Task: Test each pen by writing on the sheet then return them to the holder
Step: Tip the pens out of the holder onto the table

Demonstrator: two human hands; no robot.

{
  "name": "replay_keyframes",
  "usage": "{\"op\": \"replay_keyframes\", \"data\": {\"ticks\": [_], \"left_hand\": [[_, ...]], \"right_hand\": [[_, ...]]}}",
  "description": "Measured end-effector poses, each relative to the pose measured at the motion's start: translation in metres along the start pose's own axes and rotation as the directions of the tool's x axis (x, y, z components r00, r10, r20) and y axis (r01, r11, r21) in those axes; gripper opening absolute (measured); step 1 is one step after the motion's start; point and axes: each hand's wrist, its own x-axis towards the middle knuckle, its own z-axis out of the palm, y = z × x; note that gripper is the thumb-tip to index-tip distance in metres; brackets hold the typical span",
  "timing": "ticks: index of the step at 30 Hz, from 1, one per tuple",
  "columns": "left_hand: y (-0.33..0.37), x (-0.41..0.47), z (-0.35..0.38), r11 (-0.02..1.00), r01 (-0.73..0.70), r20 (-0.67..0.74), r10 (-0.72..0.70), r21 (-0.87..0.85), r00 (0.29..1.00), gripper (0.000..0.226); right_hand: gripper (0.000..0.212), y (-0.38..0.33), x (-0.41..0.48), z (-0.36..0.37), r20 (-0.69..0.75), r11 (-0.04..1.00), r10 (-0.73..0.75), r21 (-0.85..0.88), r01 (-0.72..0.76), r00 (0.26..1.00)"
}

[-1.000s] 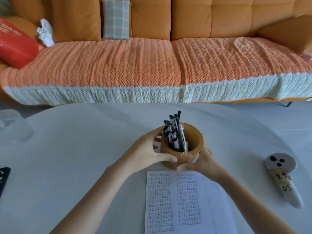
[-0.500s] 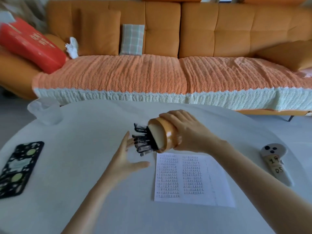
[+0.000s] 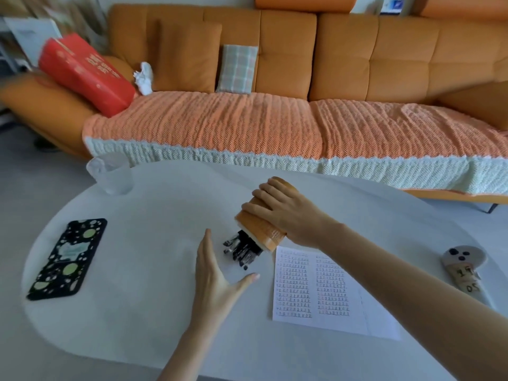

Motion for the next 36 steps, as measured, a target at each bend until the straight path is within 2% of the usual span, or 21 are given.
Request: {"op": "replay_keyframes", "data": {"ticks": [4,7,12,16,20,23,24,25,27,29,30,32,36], "left_hand": [[-0.002,0.001,0.001,0.992,-0.055,-0.048,0.061,0.115,0.997,0.122],[-0.002,0.001,0.001,0.984,-0.064,-0.061,0.075,0.164,0.995,0.117],[-0.011,0.004,0.006,0.946,-0.093,-0.025,0.105,0.312,0.994,0.106],[-0.013,0.004,0.008,0.903,-0.102,-0.019,0.121,0.417,0.992,0.094],[-0.018,0.006,0.013,0.857,-0.129,-0.009,0.154,0.498,0.988,0.084],[-0.020,0.007,0.014,0.837,-0.136,-0.002,0.162,0.530,0.987,0.080],[-0.021,0.007,0.015,0.833,-0.134,-0.001,0.159,0.538,0.987,0.079],[-0.020,0.006,0.015,0.828,-0.130,-0.001,0.156,0.545,0.988,0.079],[-0.021,0.007,0.015,0.819,-0.125,0.008,0.146,0.560,0.989,0.081],[-0.022,0.007,0.016,0.815,-0.122,0.018,0.136,0.566,0.991,0.084],[-0.023,0.007,0.016,0.817,-0.122,0.020,0.133,0.563,0.991,0.084],[-0.024,0.007,0.016,0.823,-0.125,0.025,0.133,0.554,0.991,0.085],[-0.023,0.005,0.015,0.841,-0.135,0.034,0.138,0.524,0.990,0.083]], "right_hand": [[0.078,0.001,0.007,0.001,-0.036,0.995,-0.104,-0.013,0.104,0.994],[0.080,0.005,0.009,0.001,-0.075,0.998,-0.060,-0.010,0.060,0.995],[0.081,0.013,0.008,0.004,-0.089,0.997,-0.074,-0.001,0.074,0.993],[0.081,0.033,0.001,0.015,-0.057,0.999,0.039,-0.025,-0.041,0.998],[0.077,0.058,-0.010,0.023,-0.085,0.984,0.179,0.014,-0.178,0.980],[0.084,0.068,-0.024,0.029,-0.113,0.932,0.346,0.157,-0.327,0.931],[0.092,0.068,-0.030,0.031,-0.098,0.873,0.439,0.281,-0.398,0.893],[0.100,0.066,-0.036,0.033,-0.060,0.770,0.543,0.434,-0.468,0.838],[0.108,0.059,-0.047,0.036,0.085,0.455,0.717,0.695,-0.557,0.692],[0.110,0.052,-0.058,0.041,0.225,0.184,0.782,0.808,-0.559,0.582],[0.109,0.049,-0.063,0.043,0.272,0.096,0.787,0.832,-0.546,0.553],[0.105,0.043,-0.073,0.047,0.342,-0.019,0.778,0.851,-0.524,0.528],[0.095,0.037,-0.086,0.055,0.421,-0.171,0.763,0.863,-0.475,0.491]]}}
